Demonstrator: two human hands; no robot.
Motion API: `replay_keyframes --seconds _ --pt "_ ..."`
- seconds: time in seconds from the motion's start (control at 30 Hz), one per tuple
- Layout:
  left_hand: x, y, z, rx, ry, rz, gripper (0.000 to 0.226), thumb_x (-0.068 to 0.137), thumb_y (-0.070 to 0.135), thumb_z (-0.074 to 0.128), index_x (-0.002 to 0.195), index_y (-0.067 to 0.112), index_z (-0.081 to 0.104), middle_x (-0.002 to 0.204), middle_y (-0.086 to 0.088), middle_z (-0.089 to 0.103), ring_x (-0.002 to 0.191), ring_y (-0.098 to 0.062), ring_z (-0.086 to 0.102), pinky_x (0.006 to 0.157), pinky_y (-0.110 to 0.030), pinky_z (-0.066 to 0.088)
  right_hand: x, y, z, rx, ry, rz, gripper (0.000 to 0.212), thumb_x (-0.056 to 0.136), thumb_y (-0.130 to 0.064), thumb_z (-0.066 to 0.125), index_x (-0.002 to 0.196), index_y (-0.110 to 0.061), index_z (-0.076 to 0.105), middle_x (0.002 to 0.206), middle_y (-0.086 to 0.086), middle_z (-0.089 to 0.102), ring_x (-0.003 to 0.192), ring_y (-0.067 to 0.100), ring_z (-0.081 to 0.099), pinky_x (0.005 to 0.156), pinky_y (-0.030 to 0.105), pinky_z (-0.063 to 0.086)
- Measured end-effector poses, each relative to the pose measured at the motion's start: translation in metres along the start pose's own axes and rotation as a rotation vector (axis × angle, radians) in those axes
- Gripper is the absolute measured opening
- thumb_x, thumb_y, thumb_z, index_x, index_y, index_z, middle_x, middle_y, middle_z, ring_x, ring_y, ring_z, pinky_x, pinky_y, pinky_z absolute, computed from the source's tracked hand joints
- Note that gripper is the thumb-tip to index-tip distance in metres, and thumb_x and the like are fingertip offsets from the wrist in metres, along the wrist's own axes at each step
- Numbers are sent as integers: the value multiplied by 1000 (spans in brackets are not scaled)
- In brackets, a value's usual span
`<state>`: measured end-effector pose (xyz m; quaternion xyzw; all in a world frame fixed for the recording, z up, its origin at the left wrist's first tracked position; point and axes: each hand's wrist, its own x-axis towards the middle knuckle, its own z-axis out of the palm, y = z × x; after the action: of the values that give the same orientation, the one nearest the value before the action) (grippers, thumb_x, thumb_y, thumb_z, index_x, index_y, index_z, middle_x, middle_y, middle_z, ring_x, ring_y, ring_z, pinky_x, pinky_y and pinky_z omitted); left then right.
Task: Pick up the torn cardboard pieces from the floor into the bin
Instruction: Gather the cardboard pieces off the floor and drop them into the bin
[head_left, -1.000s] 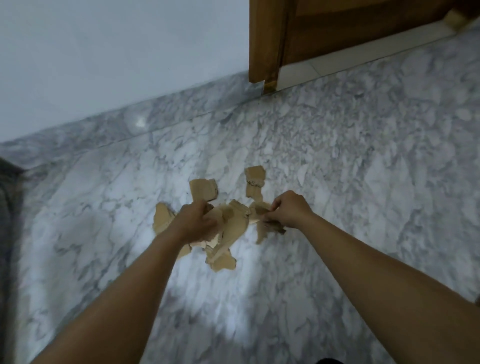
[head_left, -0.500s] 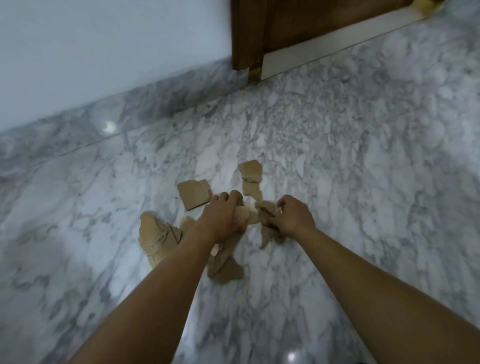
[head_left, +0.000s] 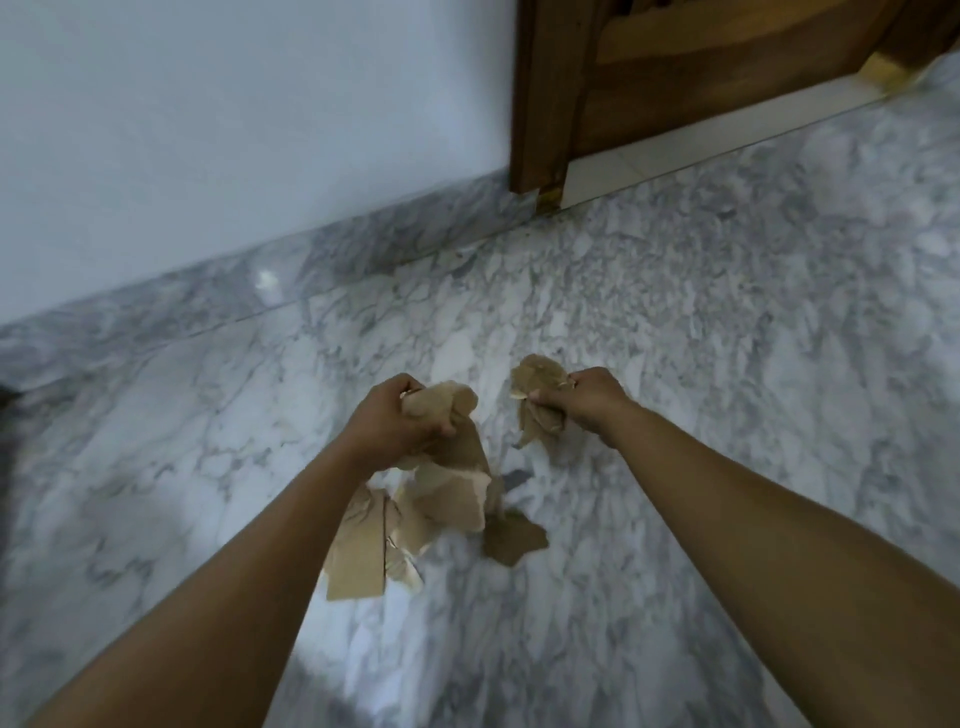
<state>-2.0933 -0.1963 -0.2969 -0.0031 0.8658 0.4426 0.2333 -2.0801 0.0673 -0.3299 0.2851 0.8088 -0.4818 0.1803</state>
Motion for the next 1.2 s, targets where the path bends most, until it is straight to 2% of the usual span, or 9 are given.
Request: replay_keyframes --seconds 0.07,0.17,0.27,0.4,0.63,0.8,0.93,1.07,1.2 --pt "-1 0 -10 -73 6 -18 52 68 20 89 106 5 57 92 -13 66 80 -27 66 60 -38 56 18 -11 10 -107 0 33 52 70 -45 87 98 -7 67 102 9 67 100 28 65 88 36 55" --pt "3 -4 -19 -147 33 -26 52 70 22 88 106 7 52 96 -16 64 81 -30 65 62 -44 57 29 -14 29 -371 89 101 78 76 -56 77 135 -13 50 141 13 45 129 34 45 106 43 42" --pt "9 -7 -21 -238 80 -25 55 64 20 91 100 15 50 100 -18 63 79 -30 64 66 -52 57 29 7 45 -369 187 69 71 83 -56 68 139 -20 44 143 13 39 128 37 43 105 51 41" --pt "9 -9 -17 -354 81 -75 70 64 8 90 120 19 51 114 -8 60 92 -27 65 70 -45 60 26 21 52 -207 232 16 86 76 -54 75 144 -27 29 133 16 49 119 39 52 99 55 46" --pt "14 -4 -22 -172 74 -83 21 70 19 87 84 12 72 83 -11 71 74 -23 69 67 -37 58 34 11 46 -344 141 66 71 73 -46 82 127 -17 48 134 14 46 122 33 47 99 45 47" --pt "17 -1 -35 -339 122 -98 35 72 16 86 102 7 71 98 -13 72 90 -27 72 80 -44 61 27 15 53 -299 222 -108 37 83 -31 76 106 -17 50 106 10 62 97 31 59 71 35 45" --pt "12 7 -46 -390 117 -63 41 73 12 84 111 5 68 105 -15 71 94 -29 72 81 -44 61 22 12 56 -386 171 -81 45 90 -29 67 125 -11 45 118 15 58 109 35 58 85 40 48" --pt "2 10 -52 -216 55 -79 41 70 16 86 106 8 67 102 -19 71 90 -33 72 79 -48 61 9 10 40 -362 -3 -149 25 90 -20 64 108 -3 60 106 15 63 97 31 61 71 30 41" --pt "3 18 -57 240 -54 -105 41 64 31 77 100 13 66 93 -10 69 85 -28 68 77 -42 60 -25 -8 13 -382 -391 -173 9 85 -12 66 80 -4 66 79 12 64 73 25 59 63 32 45"
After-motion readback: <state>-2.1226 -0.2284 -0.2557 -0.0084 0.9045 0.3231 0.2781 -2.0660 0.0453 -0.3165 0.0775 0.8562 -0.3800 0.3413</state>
